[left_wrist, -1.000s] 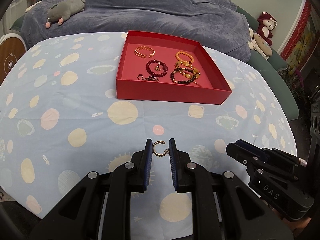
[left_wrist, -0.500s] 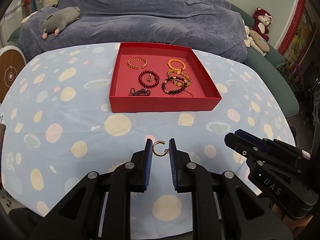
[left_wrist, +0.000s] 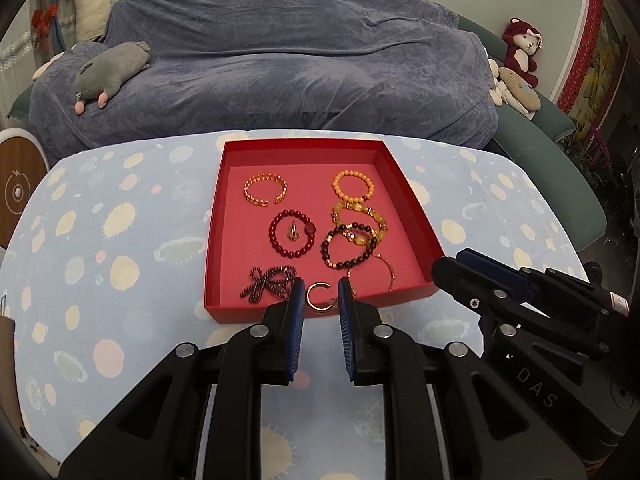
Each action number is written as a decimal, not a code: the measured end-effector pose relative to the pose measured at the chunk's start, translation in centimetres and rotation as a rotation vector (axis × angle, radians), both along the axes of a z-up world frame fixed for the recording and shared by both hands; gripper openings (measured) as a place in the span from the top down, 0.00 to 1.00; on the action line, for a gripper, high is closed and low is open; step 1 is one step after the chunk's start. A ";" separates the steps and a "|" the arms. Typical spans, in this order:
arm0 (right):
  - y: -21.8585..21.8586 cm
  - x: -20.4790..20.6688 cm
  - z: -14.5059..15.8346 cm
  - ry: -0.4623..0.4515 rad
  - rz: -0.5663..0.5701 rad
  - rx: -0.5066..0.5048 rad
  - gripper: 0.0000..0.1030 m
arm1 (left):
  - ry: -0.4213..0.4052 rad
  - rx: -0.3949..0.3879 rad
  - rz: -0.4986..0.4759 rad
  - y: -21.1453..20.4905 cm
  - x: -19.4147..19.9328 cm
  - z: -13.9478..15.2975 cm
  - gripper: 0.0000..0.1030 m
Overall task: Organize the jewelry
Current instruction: 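Carry the hoop earring into the red box and open the left tool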
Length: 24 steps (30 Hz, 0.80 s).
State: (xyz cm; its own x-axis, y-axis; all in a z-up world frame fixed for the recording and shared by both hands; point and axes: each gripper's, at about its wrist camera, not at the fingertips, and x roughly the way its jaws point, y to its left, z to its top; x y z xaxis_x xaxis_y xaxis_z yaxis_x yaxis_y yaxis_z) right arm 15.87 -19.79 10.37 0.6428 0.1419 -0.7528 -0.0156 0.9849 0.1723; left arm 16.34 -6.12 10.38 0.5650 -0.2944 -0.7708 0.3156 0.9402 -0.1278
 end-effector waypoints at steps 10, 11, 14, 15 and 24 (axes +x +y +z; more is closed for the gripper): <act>-0.6 5.3 -0.8 -0.003 -0.005 -0.020 0.82 | -0.001 0.025 0.018 -0.5 5.4 -1.1 0.84; -0.7 5.7 -0.9 -0.002 -0.004 -0.020 0.82 | 0.000 0.029 0.020 -0.5 5.8 -1.2 0.84; -0.7 6.8 -1.4 0.001 -0.006 -0.019 0.82 | 0.001 0.039 0.021 -0.6 7.0 -1.8 0.84; -0.8 7.2 -1.6 0.002 -0.007 -0.019 0.82 | 0.003 0.040 0.022 -0.6 7.4 -1.9 0.84; -0.8 10.2 -3.0 0.016 -0.009 -0.024 0.82 | 0.015 0.046 0.029 -0.8 10.3 -3.4 0.84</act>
